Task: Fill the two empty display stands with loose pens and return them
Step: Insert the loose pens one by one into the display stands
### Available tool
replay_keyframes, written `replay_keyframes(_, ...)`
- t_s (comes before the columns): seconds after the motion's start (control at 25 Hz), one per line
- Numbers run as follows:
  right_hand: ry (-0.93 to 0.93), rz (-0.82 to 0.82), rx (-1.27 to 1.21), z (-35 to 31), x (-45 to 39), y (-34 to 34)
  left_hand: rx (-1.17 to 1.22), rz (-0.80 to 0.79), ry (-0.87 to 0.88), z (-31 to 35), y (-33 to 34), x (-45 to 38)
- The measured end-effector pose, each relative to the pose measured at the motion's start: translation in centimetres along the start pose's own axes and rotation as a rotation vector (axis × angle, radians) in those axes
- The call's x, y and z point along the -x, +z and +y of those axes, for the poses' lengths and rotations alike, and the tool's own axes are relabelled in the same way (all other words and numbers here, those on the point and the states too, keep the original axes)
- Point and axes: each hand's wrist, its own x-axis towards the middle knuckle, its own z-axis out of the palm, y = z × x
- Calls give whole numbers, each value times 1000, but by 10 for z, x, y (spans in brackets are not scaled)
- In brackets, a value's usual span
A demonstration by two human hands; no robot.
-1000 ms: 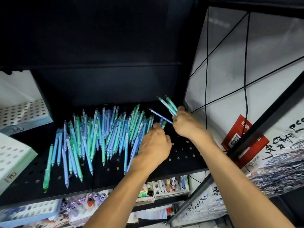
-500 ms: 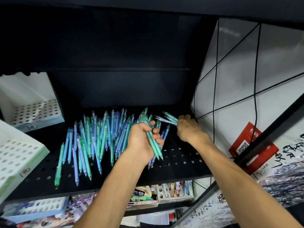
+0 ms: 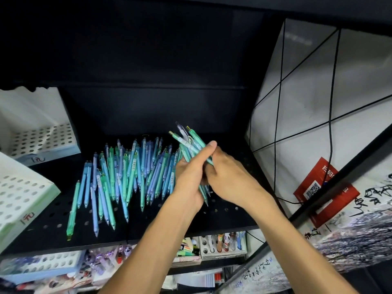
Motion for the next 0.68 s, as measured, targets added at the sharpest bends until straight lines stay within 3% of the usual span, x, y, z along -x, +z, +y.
replay_keyframes(0.16,-50,-149,-204,-1,4,-12,123,26,8,12,-17,-8)
replay_keyframes(0.2,-33,-113,-295,4,3,-15,131,39,7,15,-22,-11)
replay_keyframes(0.28,72,109,-375,24,-7,-16,143,84,14,21,-31,-15)
replay_keyframes(0.36,192,227,-192,46,-18,-3,133,106,21,26,-38,-14)
replay_keyframes(0.48,242,89,21,56,-21,26,102,47,30,30,-44,-13)
replay_keyframes(0.68,264,198,-31,67,-16,21,121,-76,87,33,-39,-5)
